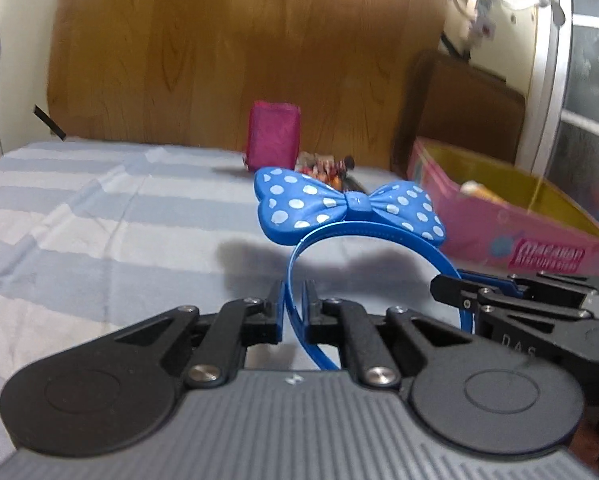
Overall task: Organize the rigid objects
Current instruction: 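Carry the headband into the pink tin and open both tools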
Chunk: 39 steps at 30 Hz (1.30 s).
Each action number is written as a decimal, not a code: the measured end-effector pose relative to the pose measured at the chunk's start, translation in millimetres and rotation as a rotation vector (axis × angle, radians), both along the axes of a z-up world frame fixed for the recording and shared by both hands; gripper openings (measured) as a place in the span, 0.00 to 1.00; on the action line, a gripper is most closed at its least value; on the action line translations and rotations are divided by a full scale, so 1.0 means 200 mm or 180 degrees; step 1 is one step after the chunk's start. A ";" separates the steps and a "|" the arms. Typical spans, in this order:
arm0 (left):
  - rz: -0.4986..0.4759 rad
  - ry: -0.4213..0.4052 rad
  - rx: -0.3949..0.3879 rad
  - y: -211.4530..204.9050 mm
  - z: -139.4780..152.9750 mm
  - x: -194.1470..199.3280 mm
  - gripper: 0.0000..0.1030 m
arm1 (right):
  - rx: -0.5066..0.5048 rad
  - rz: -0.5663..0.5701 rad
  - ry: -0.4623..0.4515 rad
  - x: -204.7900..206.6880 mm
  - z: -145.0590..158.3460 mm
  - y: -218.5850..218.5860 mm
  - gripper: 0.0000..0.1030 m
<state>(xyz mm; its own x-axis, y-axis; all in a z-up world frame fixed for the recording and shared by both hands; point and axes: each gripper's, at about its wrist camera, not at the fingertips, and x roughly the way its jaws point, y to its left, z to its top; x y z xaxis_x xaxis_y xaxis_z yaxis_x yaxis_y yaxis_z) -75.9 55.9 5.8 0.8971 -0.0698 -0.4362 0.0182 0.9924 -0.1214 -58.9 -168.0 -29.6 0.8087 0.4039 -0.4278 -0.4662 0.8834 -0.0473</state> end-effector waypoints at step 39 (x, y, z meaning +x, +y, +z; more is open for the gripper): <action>-0.0649 -0.0170 -0.0318 -0.68 0.21 0.60 0.30 | 0.0325 -0.1771 -0.1394 0.48 0.35 -0.97 0.78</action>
<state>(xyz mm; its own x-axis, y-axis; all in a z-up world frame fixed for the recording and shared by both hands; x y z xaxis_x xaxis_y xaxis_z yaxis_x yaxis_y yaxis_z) 43.4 -80.7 48.1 0.8816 -0.2925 -0.3704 0.2262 0.9507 -0.2124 36.5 -361.3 40.3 0.9952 -0.0976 0.0014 0.0976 0.9947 -0.0314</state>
